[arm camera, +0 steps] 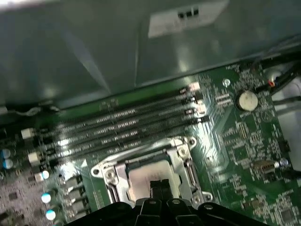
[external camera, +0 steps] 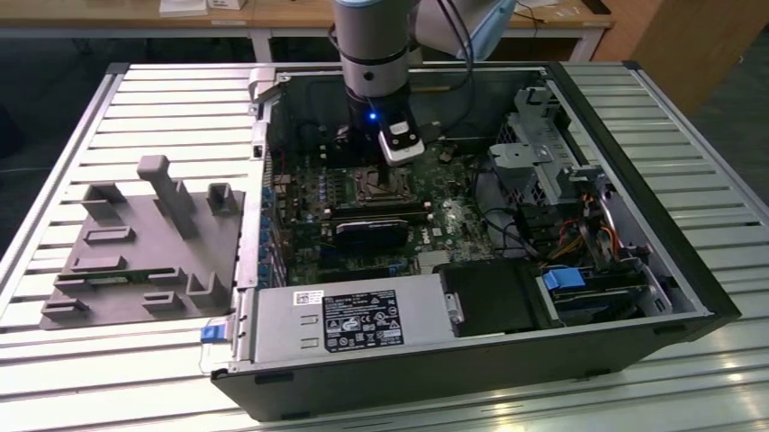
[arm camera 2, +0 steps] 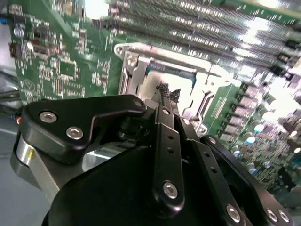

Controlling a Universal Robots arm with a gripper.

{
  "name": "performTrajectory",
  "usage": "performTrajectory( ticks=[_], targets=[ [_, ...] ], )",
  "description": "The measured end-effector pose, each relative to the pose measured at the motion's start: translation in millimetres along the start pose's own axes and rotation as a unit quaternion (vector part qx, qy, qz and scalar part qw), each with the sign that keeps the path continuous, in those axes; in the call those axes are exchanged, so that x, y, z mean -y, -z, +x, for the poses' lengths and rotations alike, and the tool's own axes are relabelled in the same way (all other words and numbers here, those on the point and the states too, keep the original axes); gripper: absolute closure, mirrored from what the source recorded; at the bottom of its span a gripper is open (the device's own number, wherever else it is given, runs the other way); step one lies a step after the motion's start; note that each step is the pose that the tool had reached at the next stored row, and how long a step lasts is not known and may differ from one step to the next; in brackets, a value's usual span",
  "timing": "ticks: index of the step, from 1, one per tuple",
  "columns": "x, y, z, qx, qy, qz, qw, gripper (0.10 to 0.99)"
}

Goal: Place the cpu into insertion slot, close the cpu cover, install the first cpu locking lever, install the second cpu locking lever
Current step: 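Install the first cpu locking lever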

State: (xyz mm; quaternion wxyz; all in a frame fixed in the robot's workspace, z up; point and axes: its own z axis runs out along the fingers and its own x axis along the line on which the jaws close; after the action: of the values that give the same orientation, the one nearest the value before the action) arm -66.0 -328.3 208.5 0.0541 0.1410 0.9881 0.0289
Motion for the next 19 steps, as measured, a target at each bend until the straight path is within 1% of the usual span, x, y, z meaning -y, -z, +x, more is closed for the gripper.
performTrajectory(
  ticks=[3, 10, 12, 16, 19],
  targets=[
    [2.1, -0.1, -0.6, 0.0005, 0.0, 0.0024, 1.0, 0.98],
    [2.1, 0.8, -0.7, 0.0007, 0.0, 0.0031, 1.0, 0.98],
    [1.7, 5.4, -1.1, 0.0007, 0.0, 0.003, 1.0, 0.98],
    [0.7, 19.8, -2.6, 0.0007, 0.0, 0.003, 1.0, 0.98],
    [0.1, 27.3, -3.3, 0.0007, 0.0, 0.003, 1.0, 0.98]
  ],
)
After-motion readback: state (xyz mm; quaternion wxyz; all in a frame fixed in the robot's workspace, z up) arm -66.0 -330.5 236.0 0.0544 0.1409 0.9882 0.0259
